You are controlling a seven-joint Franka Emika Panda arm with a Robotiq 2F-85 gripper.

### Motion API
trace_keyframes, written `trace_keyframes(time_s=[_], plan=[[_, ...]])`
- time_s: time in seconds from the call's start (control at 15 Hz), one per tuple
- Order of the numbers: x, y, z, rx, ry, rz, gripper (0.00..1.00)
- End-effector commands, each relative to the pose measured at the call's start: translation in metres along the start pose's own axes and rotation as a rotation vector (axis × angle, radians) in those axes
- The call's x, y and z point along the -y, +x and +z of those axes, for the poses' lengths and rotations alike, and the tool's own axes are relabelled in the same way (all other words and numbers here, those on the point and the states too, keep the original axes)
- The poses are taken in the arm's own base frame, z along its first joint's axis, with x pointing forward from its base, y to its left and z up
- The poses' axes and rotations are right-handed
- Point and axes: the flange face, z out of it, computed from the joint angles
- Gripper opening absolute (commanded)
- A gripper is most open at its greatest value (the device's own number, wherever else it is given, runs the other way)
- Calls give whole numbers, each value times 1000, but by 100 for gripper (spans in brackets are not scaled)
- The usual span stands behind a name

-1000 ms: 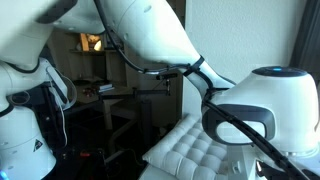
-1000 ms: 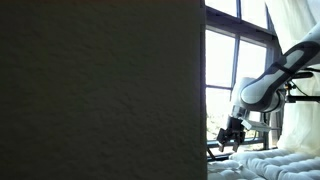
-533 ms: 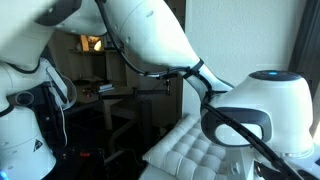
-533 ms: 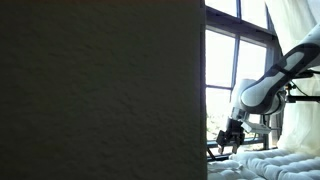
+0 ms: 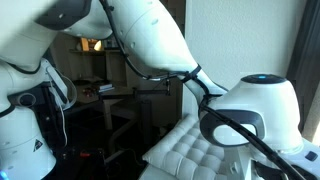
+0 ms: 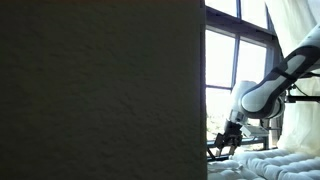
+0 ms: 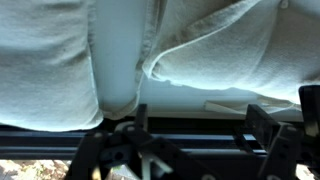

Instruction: Open the slot in the window screen

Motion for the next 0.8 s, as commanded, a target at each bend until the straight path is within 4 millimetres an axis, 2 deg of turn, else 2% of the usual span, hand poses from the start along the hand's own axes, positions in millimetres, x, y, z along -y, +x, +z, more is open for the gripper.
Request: trace_keyframes(time_s=[0.0,0.4,0.73], plan=[[7,5,4,-32,-19,2,100],[0,12,11,-36,-51,91,100],[2,15,17,-74,-40,97,100]])
